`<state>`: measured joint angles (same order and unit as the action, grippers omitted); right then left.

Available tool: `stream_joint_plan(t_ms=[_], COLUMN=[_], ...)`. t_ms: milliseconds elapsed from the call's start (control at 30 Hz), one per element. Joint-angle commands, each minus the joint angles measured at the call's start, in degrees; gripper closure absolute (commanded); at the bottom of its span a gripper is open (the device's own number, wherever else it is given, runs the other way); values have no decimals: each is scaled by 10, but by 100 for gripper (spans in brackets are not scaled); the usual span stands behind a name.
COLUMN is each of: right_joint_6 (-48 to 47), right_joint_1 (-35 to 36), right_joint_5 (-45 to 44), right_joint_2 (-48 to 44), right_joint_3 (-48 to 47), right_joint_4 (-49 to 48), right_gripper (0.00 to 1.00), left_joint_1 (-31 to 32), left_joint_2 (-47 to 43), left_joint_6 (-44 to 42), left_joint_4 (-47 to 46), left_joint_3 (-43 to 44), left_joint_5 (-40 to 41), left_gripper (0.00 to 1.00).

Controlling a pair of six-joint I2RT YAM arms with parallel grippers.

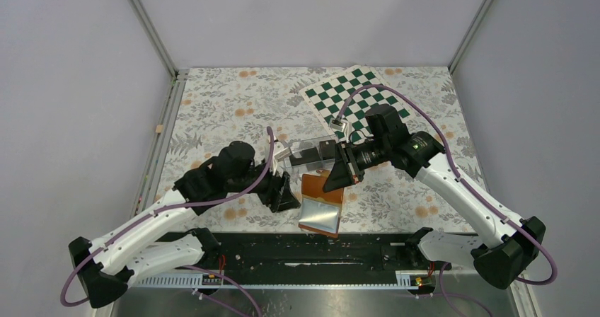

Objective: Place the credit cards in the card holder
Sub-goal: Open the card holder at the center of the board.

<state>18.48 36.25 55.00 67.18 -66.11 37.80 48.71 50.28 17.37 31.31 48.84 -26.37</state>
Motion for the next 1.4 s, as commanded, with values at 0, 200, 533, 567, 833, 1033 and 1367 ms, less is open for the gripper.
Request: stream_joint_plan(t_ms=[0, 200, 533, 567, 833, 1033, 1367], right_joint_6=[6, 7, 9, 9, 11, 12, 13], right_joint_1=[-4, -4, -4, -4, -4, -4, -4], right_joint_5=[10, 9, -3, -2, -5, -14, -15], right_joint_2=[-1, 1, 5, 5, 8, 11, 15], right_joint_3=[-8, -15, -12, -14, -14, -12, -9], right_joint_4=[-20, -19, -19, -19, -19, -19, -19], right_gripper=[100, 100, 100, 100, 100, 100, 100], left_joint_1=[8, 18, 19, 20, 21, 27, 27], left_joint_2=[9, 11, -14, -16, 20, 16, 3], left_joint_6=[1, 3, 10, 9, -11, -8, 7], left_joint_4=[-11, -23, -21, -3, 64, 17, -48], left_joint_3=[5, 2, -3, -1, 25, 18, 13], left_joint_5=[17, 10, 41, 81, 104, 38, -5], left_gripper=[34, 34, 35, 34, 34, 34, 35])
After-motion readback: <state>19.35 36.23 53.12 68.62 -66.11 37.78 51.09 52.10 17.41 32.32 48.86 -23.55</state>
